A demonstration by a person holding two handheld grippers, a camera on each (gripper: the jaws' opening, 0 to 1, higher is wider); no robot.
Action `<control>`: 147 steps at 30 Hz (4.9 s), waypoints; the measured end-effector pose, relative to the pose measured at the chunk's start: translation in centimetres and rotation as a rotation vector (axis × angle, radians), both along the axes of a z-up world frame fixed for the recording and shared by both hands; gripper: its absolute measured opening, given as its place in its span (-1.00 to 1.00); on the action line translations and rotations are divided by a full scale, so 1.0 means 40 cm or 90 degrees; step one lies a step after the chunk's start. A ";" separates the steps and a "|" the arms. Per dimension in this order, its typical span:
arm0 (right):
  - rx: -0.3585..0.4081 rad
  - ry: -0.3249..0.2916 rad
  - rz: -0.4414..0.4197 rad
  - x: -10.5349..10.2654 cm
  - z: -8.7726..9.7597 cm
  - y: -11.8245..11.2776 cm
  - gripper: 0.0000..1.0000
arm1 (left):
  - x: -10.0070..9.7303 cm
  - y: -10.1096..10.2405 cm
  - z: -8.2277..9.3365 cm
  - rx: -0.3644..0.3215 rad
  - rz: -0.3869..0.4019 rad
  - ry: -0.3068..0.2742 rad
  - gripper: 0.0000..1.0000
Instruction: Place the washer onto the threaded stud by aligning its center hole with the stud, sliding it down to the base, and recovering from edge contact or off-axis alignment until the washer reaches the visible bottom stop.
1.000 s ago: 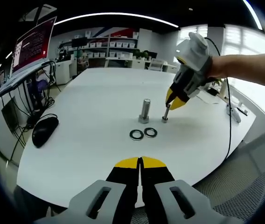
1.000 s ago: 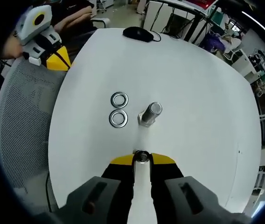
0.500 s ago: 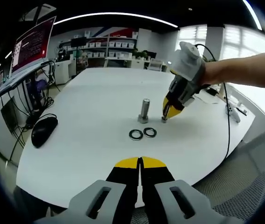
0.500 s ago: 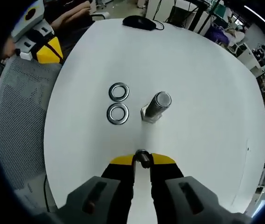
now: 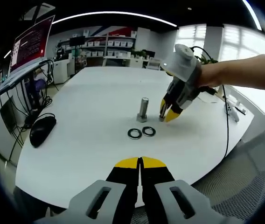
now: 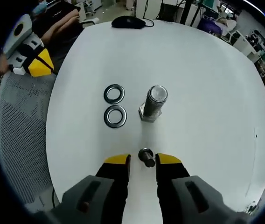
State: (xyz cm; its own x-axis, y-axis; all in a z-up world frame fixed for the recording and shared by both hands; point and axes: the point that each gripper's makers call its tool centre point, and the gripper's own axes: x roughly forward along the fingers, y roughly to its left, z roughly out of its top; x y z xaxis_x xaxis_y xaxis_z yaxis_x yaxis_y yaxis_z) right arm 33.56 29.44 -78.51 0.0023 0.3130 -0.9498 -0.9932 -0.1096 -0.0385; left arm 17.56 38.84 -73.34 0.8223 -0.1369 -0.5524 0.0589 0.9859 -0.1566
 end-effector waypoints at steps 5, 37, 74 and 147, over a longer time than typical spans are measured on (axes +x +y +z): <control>0.042 0.009 -0.072 0.009 0.015 -0.033 -0.39 | 0.000 0.001 -0.002 0.001 0.001 0.003 -1.00; 0.436 0.130 -0.409 -0.102 0.257 -0.344 -0.25 | -0.010 0.014 0.002 0.042 0.019 0.013 -1.00; 0.408 -0.163 -0.392 -0.247 0.239 -0.491 0.10 | -0.006 0.014 0.009 0.007 0.038 0.000 -0.73; 0.338 -0.132 -0.575 -0.244 0.106 -0.599 -0.06 | 0.246 -0.025 -0.139 0.245 -0.551 0.297 -0.07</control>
